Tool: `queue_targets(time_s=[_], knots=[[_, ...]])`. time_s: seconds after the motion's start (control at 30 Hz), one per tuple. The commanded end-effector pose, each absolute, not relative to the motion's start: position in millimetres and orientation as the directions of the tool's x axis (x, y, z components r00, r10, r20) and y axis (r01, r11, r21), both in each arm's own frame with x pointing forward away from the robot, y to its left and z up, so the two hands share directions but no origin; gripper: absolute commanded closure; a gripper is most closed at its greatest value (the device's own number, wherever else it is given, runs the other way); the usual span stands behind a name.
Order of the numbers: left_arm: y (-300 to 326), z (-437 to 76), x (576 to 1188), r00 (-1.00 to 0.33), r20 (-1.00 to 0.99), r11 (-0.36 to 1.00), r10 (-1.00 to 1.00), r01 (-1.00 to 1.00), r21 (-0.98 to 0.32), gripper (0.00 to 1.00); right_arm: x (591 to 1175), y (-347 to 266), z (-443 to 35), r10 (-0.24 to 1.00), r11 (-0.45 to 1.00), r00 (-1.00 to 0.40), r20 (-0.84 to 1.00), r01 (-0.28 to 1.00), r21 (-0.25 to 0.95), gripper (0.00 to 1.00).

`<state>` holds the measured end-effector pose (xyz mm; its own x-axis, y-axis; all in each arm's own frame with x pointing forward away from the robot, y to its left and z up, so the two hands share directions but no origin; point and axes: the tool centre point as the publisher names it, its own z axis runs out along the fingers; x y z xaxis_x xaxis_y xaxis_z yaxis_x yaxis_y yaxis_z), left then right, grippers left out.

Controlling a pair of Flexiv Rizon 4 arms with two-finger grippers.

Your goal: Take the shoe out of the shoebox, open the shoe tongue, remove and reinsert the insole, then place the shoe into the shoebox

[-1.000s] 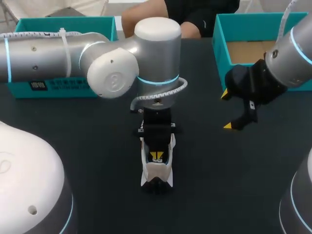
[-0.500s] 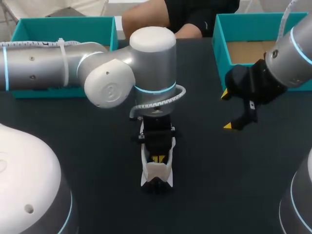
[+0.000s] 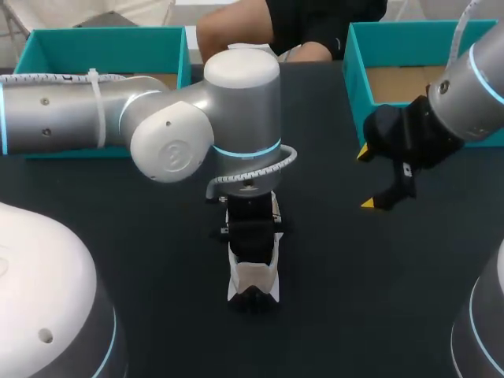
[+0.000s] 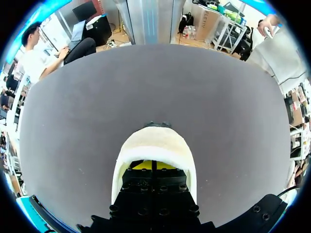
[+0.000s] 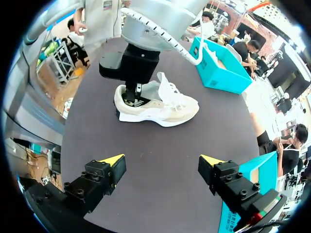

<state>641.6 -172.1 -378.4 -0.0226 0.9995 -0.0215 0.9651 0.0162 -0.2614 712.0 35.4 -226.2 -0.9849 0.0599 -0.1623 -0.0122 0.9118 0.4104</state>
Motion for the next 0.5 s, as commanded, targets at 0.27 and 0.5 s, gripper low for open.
queue_targets(time_s=[0.27,0.5], knots=[[-178.3,-397.0,641.2,-0.034,0.025,0.040,0.999,0.960,-0.277,1.00,711.7,36.2,-227.4,0.061,0.912,-0.985,-0.164,-0.012,0.410,0.00],[-166.1,-357.1,653.5,-0.032,0.040,0.039,0.999,0.982,-0.185,1.00,711.7,36.2,-227.4,0.061,0.912,-0.985,-0.164,-0.012,0.410,0.00]])
